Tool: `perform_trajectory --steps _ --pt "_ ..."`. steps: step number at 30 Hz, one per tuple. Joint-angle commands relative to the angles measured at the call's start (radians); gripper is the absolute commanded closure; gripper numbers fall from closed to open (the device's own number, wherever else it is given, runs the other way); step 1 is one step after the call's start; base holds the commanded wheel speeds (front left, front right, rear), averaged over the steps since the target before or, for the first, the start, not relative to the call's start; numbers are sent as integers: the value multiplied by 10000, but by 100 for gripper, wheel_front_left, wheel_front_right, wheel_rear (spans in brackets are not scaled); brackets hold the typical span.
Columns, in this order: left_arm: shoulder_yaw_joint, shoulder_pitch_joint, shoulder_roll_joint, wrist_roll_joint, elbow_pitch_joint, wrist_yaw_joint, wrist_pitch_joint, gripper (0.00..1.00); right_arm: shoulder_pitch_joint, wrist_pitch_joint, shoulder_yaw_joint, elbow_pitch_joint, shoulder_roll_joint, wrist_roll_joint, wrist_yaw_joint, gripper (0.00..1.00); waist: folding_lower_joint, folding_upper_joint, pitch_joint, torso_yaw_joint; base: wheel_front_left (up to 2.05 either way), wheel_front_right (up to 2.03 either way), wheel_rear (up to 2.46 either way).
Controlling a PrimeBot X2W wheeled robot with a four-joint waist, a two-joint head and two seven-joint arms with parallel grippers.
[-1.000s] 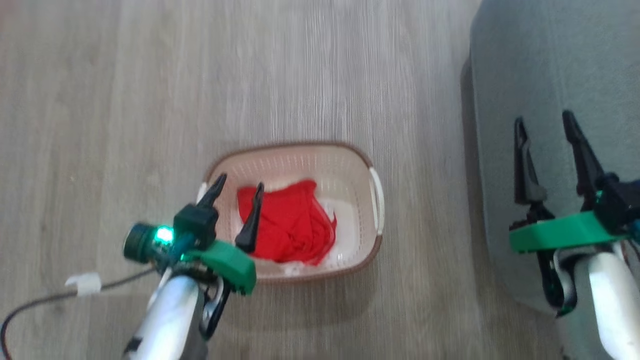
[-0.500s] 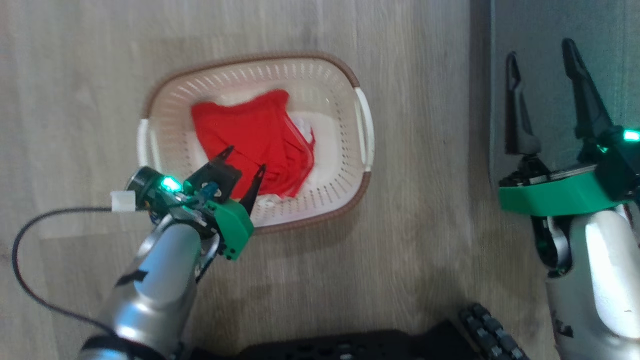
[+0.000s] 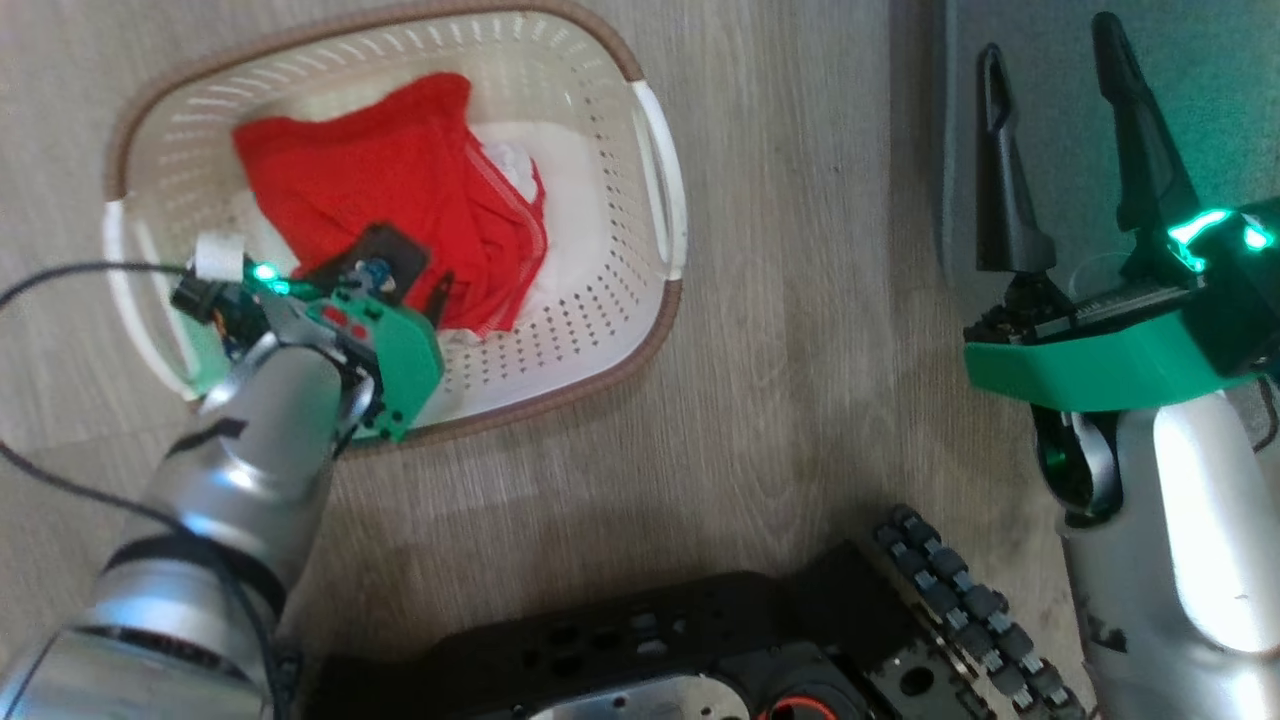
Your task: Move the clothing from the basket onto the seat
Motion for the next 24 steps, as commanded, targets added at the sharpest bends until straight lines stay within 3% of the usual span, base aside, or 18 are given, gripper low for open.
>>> perform_trajectory --steps 1,8,15,24 --pt "37 -4 260 68 260 -20 -40 0 239 -63 241 -381 116 77 -2 0 -1 0 380 -241 0 0 0" --pt "-1044 -1043 584 983 895 18 539 0 45 -63 441 -520 162 33 -2 0 -1 0 1192 -509 0 0 0" --pt "-1240 -1467 843 1121 1032 527 1497 0 -71 -63 630 -654 167 164 -2 0 -1 0 1621 -786 0 0 0" --pt "-1529 -1588 1003 1213 1070 567 2565 0 116 -63 794 -836 168 271 -2 0 -1 0 1705 -915 0 0 0"
